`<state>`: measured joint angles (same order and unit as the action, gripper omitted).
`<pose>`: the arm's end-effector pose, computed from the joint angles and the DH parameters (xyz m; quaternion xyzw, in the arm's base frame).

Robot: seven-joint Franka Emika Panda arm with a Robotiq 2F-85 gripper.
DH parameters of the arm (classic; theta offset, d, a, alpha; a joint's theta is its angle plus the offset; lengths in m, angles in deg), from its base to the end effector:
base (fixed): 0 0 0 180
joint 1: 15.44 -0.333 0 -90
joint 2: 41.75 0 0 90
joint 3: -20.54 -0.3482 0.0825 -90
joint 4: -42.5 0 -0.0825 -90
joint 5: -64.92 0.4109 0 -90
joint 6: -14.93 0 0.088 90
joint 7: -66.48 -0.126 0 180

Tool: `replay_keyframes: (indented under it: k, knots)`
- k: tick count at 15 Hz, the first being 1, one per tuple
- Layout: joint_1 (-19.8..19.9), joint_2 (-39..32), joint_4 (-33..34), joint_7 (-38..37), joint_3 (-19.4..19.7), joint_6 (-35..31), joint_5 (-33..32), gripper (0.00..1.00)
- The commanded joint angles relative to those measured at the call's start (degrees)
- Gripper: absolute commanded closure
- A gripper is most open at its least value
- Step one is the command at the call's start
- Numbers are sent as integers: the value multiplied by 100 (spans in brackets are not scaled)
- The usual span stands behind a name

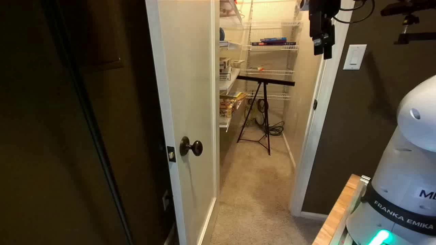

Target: Close the door

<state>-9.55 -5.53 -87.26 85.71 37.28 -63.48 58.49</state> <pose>0.2952 -0.1639 0.5630 -0.9895 -0.0062 0.1238 0.0739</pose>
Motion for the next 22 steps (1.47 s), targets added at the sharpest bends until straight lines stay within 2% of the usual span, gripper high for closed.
replay_keyframes:
  k: [1,12,22]
  knots:
    - [38,-12,11,18,-28,7,15,0]
    - [38,-12,11,18,-28,7,15,0]
    - [-327,1007,-168,-686,-1123,-1357,72,0]
